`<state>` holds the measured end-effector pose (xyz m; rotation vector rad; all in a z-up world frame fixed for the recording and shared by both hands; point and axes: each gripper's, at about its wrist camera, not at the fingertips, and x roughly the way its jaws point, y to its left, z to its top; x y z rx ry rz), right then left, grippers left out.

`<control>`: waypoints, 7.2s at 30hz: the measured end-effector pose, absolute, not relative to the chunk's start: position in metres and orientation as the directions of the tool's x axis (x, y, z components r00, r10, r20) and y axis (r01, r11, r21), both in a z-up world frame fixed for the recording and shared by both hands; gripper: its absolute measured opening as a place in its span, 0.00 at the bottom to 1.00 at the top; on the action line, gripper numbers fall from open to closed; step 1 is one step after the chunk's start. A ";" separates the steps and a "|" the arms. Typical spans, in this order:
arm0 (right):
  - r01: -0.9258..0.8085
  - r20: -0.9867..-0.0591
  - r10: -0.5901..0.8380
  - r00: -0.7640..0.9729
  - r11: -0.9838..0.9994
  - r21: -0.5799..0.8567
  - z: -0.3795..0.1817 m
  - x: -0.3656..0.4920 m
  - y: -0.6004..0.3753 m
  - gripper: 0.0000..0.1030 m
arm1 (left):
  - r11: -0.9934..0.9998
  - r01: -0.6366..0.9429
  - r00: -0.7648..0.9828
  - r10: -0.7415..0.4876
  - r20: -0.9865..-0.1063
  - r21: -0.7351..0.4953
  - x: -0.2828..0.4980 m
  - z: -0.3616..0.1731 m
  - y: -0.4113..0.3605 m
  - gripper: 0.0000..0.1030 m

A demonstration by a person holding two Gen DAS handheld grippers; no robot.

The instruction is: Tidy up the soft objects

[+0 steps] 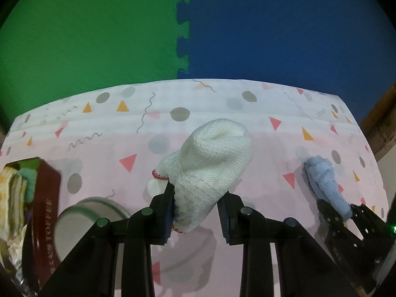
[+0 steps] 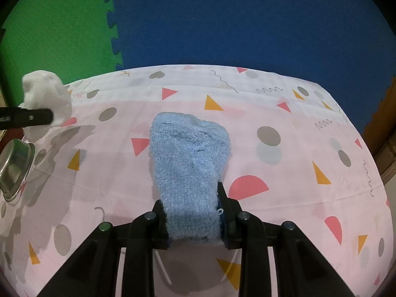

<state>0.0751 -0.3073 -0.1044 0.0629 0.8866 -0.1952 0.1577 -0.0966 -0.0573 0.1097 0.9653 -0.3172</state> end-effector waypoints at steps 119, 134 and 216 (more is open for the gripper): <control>0.018 -0.725 -0.011 0.688 1.000 0.001 -0.057 0.062 -0.221 0.26 | 0.960 -0.277 0.654 0.214 -0.726 0.033 0.003 -0.028 0.232 0.76; -0.231 -0.680 0.215 0.701 0.971 0.070 -0.007 0.072 -0.090 0.26 | 0.947 -0.314 0.648 0.269 -0.713 0.071 -0.013 -0.032 0.242 0.78; -0.483 -0.713 0.351 0.607 0.875 0.019 -0.012 0.012 0.081 0.54 | 0.928 -0.372 0.606 0.260 -0.752 0.020 -0.013 -0.042 0.260 0.79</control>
